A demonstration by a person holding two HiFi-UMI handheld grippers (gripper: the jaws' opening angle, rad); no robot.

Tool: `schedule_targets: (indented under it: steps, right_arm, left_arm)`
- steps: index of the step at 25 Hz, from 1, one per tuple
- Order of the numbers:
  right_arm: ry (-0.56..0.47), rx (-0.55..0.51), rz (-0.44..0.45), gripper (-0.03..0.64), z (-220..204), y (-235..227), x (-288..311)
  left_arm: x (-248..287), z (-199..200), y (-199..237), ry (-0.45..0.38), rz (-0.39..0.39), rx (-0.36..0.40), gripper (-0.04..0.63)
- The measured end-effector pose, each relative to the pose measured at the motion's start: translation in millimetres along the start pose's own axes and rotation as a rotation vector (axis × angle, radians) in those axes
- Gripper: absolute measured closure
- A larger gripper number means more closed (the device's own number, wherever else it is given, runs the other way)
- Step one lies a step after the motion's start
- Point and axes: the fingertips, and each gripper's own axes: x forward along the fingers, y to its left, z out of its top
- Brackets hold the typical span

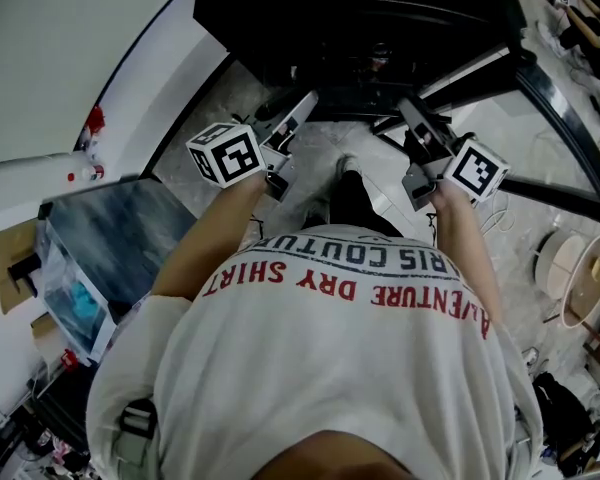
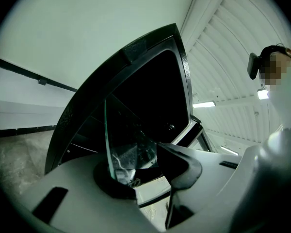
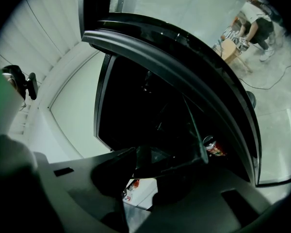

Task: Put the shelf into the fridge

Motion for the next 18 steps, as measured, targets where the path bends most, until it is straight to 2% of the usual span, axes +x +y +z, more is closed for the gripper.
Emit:
schedule_targets:
  steps: [7, 18]
  right_arm:
    - [-0.003, 0.002, 0.001, 0.512, 0.6, 0.2, 2.8]
    - [-0.011, 0.018, 0.000, 0.515, 0.4, -2.5, 1.3]
  left_arm:
    - [-1.2, 2.3, 5.2, -0.002, 0.017, 0.036, 0.428]
    - [-6.4, -2.0, 9.1, -0.027, -0.003, 0.010, 0.356]
